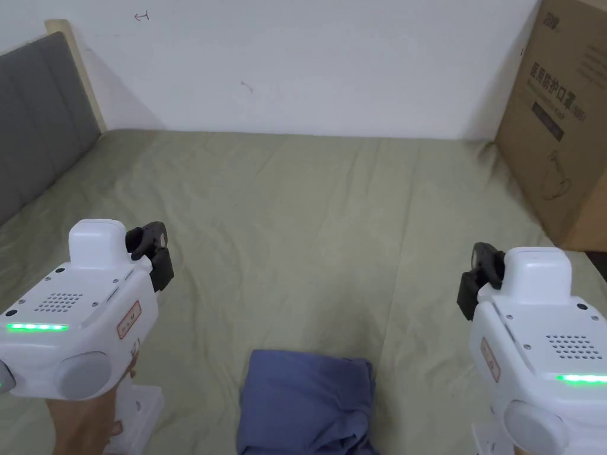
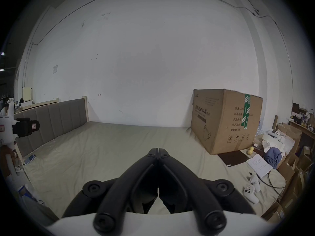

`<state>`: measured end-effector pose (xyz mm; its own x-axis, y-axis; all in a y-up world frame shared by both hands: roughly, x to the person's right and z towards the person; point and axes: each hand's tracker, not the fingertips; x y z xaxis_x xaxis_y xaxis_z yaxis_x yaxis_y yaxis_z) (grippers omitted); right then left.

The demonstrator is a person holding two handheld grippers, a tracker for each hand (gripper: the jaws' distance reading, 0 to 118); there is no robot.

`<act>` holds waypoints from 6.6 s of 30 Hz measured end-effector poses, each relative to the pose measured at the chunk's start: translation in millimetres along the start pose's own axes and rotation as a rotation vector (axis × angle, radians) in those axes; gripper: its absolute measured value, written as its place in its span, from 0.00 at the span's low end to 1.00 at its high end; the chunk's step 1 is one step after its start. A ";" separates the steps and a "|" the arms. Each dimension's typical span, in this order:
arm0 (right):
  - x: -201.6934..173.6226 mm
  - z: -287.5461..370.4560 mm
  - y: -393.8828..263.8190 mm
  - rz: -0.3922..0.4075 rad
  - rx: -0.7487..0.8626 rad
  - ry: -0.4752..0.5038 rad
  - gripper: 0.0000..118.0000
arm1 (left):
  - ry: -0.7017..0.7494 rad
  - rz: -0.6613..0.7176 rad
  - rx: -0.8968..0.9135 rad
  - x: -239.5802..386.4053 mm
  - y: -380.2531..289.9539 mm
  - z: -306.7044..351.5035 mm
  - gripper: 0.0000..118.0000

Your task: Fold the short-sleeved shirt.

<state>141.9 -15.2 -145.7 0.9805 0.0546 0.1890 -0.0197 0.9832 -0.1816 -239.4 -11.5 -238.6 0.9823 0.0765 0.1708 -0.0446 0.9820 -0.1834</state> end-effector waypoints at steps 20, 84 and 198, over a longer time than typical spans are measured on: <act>-123.2 -76.0 -198.2 0.033 -0.501 0.178 0.00 | -0.042 0.007 -0.127 -16.6 -37.1 -4.2 0.00; -89.5 -125.5 -109.6 -0.045 -0.337 0.177 0.00 | 0.263 0.170 -1.004 -320.6 -105.5 -162.4 0.62; 33.2 25.5 57.4 0.035 0.190 -0.073 0.00 | -0.013 -0.139 0.166 90.9 28.8 6.8 0.00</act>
<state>168.3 47.4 -125.3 0.9620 0.0949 0.2562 -0.0969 0.9953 -0.0048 -152.6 24.9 -221.7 0.9787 -0.0610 0.1959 0.0613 0.9981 0.0042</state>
